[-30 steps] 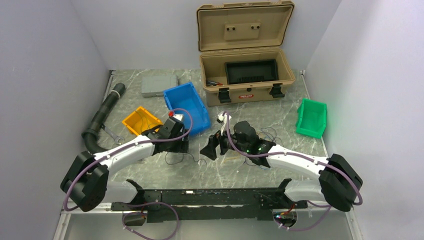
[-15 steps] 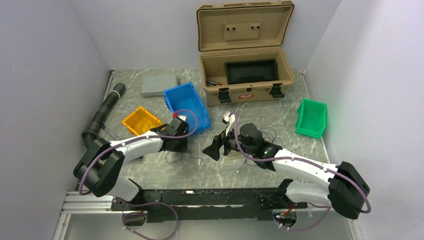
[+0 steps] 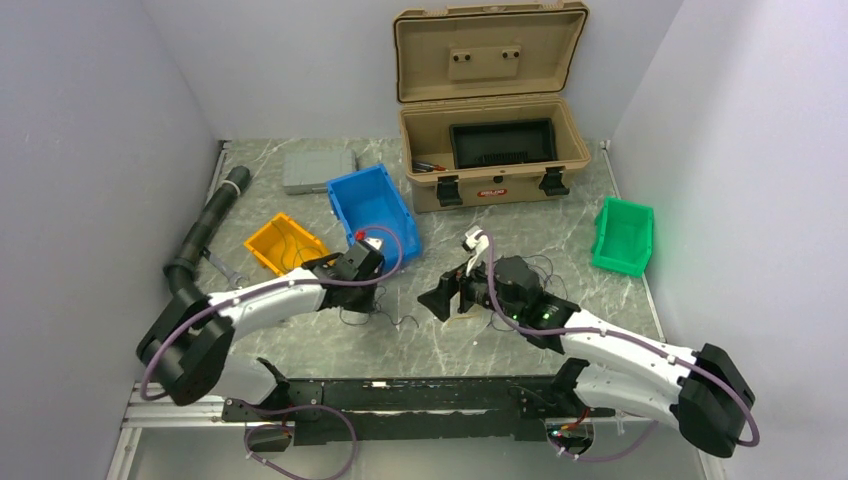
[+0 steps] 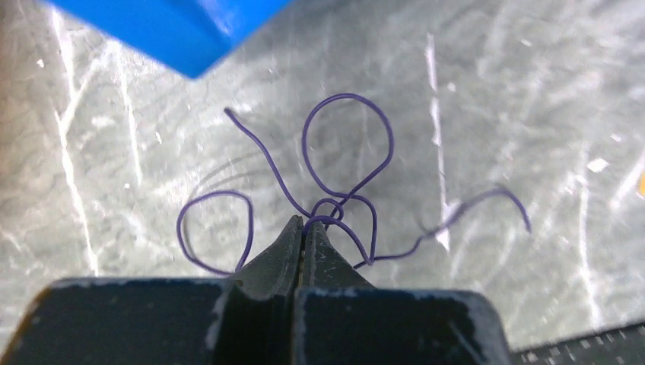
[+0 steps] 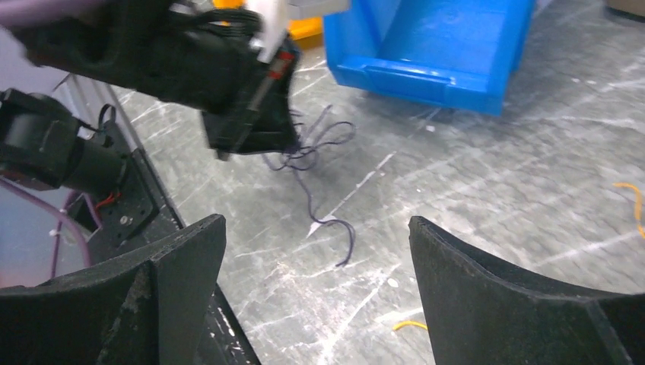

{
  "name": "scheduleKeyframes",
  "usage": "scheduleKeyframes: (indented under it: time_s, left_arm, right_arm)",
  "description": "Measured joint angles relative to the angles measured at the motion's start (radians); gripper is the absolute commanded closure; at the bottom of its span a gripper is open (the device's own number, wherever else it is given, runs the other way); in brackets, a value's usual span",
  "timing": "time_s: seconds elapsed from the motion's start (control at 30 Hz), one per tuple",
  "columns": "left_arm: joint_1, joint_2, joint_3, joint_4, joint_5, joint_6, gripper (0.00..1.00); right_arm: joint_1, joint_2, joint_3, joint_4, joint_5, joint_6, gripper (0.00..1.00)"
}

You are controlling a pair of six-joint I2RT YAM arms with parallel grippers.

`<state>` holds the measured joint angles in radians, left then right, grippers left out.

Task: Untangle the cables
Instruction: Place the cable in the bin.

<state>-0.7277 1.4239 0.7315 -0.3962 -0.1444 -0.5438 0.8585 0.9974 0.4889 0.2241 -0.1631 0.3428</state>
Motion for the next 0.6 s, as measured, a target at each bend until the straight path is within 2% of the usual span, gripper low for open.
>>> scheduleKeyframes:
  time_s: [0.2, 0.3, 0.6]
  left_arm:
    - [-0.024, -0.176, 0.093, -0.156, 0.039, 0.008, 1.00]
    - [-0.027, -0.230, 0.161, -0.190, 0.064, 0.013, 1.00]
    - [-0.029, -0.221, 0.308, -0.276, 0.108, 0.063, 1.00]
  right_arm:
    - [-0.027, -0.153, -0.071, -0.035, 0.128, 0.034, 0.09]
    - [-0.060, -0.205, -0.095, -0.047, 0.138, 0.048, 0.08]
    - [-0.104, -0.323, -0.134, -0.111, 0.138, 0.073, 0.08]
